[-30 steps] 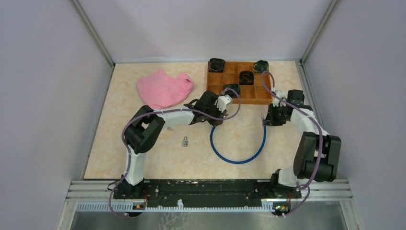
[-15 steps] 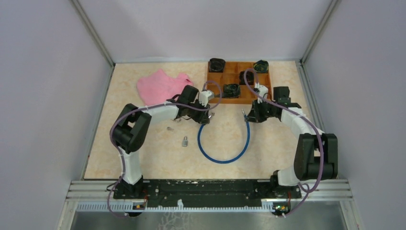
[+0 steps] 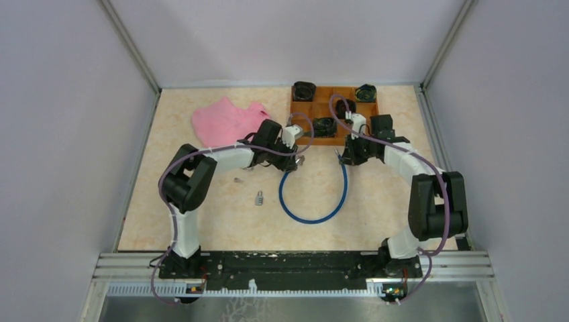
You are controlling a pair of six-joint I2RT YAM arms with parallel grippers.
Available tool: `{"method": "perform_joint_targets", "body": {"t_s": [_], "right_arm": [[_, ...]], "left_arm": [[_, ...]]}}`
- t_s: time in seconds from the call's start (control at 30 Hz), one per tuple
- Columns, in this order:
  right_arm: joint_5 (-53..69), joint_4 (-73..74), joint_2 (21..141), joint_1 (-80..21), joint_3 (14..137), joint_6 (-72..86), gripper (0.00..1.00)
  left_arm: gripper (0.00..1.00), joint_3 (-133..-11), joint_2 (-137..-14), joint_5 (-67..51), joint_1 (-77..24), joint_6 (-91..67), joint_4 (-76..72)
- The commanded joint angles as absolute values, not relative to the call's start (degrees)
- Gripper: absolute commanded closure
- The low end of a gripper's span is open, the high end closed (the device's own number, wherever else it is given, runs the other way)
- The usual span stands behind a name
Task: Lock with the key
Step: Pick up the lock from the center of the board, then lock the lock.
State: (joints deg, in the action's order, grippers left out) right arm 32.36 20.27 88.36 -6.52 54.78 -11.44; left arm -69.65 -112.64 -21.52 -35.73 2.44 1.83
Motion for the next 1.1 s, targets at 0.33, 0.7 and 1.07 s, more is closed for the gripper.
{"method": "perform_joint_targets", "body": {"t_s": [0.33,0.7,1.07], "right_arm": [[22.78,23.29,85.25,0.05,55.05,-9.23,1.0],[23.37,22.28,86.04,1.14,54.95,-8.79,1.0],[23.3,22.3,85.97,1.36,54.79,-9.05,1.0]], "left_arm": [[0.71,-70.26,-115.77,-16.46,-38.32,4.25,7.91],[0.51,-63.46,-111.44,-16.54,-38.41,6.98,8.73],[0.46,-62.42,-112.56,-13.74,-40.14,7.56,8.99]]}}
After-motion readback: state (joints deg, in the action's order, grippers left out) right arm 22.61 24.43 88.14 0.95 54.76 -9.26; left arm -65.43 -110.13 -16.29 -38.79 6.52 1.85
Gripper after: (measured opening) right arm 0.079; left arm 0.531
